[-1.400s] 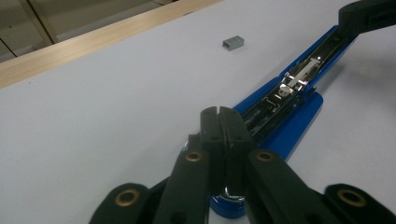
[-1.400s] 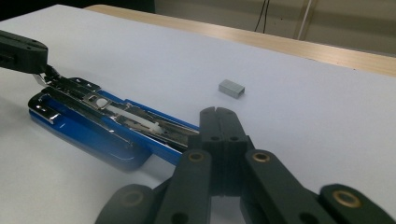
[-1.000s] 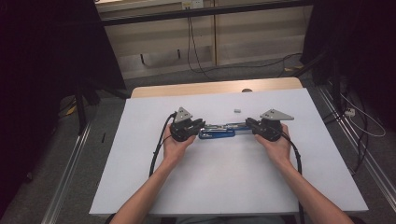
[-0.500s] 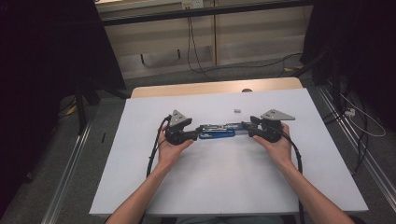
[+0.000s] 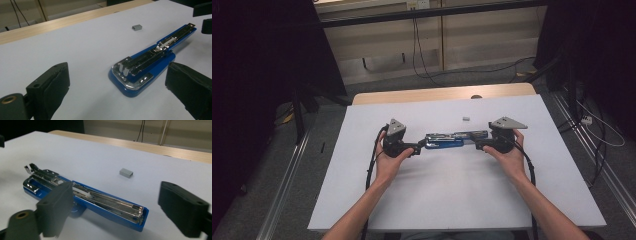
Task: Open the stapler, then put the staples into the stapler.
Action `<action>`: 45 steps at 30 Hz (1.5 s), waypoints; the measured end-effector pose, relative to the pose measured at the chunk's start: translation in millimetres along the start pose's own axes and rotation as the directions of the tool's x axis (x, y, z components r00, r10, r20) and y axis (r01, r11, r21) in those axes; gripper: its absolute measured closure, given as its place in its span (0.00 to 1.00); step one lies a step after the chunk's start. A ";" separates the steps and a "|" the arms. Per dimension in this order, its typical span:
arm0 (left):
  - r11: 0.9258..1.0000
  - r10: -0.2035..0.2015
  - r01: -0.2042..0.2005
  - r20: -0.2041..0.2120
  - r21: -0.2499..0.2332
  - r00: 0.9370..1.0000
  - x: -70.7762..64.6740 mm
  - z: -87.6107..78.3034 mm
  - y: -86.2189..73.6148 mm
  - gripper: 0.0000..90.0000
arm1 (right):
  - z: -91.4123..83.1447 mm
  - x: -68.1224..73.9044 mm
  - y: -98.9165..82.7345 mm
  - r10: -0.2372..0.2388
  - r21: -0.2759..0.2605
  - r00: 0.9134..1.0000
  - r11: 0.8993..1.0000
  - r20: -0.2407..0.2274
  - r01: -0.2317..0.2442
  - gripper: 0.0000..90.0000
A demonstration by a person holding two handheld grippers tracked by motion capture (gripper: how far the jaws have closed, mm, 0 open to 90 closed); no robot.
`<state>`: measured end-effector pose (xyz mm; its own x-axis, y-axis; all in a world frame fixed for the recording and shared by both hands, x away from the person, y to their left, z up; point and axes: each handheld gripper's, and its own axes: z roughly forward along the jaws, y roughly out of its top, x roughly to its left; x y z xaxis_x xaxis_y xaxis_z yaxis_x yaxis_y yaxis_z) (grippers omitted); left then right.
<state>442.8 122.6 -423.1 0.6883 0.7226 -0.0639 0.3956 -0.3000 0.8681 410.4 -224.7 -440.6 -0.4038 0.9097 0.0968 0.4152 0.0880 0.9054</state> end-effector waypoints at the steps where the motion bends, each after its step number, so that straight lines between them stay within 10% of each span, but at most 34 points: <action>1: 1.000 0.003 -0.003 0.004 0.000 1.000 0.2 -1.9 -1.0 0.06 | -0.4 -0.7 0.4 0.008 -0.002 1.000 1.000 0.002 -0.008 0.09; 14: 0.997 0.055 -0.053 0.026 -0.058 0.998 -12.9 -33.6 -8.7 0.07 | -5.8 -0.6 8.1 -0.006 0.005 1.000 1.000 -0.021 0.006 0.06; 45: 0.996 0.038 -0.040 -0.019 -0.078 0.999 -14.6 -86.1 -43.6 0.08 | 16.1 -6.0 33.8 -0.017 0.104 0.990 0.994 -0.138 0.031 0.08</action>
<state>363.1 178.7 -417.6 0.6912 0.7223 -0.0210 0.3192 -0.2791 0.9057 440.0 -220.6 -417.3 -0.5195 0.8432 0.1381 0.4847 0.1577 0.8603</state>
